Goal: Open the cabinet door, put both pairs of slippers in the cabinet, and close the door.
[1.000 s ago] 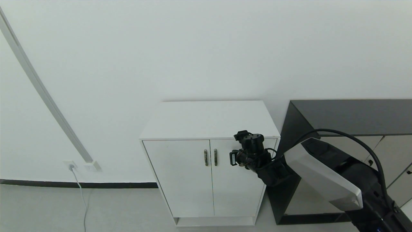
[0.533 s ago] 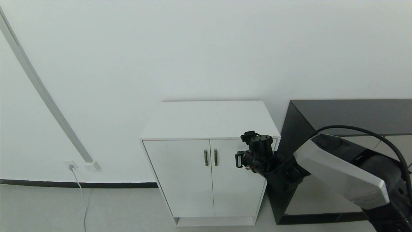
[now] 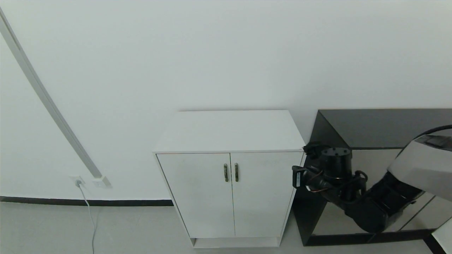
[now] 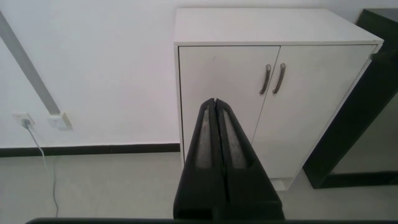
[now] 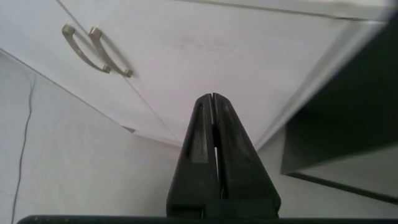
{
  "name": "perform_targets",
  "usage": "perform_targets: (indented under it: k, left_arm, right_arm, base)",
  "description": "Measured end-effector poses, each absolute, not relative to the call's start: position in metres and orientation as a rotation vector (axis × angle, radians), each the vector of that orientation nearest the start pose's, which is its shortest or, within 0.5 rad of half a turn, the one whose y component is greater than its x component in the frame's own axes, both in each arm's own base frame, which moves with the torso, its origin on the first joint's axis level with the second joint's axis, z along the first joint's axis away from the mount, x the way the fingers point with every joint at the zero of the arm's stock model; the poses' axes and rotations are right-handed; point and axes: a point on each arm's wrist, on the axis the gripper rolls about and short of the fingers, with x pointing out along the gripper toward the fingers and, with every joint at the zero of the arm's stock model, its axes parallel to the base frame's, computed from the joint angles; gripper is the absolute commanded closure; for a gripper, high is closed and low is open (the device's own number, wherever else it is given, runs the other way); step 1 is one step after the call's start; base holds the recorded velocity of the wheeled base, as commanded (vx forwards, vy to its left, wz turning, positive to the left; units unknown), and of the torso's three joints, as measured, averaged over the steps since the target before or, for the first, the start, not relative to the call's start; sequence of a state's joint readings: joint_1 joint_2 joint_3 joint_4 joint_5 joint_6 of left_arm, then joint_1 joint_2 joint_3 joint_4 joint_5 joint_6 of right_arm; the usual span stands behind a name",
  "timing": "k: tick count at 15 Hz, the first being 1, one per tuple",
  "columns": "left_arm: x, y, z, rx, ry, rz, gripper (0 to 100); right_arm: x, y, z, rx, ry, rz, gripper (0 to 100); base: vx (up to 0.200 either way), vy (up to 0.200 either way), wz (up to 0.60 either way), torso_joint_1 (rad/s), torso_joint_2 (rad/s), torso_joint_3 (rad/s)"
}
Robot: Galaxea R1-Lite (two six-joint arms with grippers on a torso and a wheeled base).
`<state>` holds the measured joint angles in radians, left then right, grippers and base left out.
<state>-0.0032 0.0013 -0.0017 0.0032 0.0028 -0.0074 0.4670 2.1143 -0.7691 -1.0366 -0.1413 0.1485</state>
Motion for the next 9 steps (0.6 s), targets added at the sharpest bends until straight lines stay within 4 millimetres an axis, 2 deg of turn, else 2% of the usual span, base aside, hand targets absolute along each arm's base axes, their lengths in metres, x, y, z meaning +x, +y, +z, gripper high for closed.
perform_targets:
  k: [4,9]
  left_arm:
    - [-0.023,0.0,0.076,-0.007,0.003,0.0,100]
    - [-0.023,0.0,0.076,-0.008,0.003,0.0,100]
  right_arm:
    - [0.282,0.12,0.098,0.065,0.301,0.245,100]
    - [0.223,0.078,0.11,0.063,0.31,0.186,100]
  base:
    - [0.0,0.0,0.0,0.0,0.0,0.0]
    - [0.0,0.0,0.0,0.0,0.0,0.0]
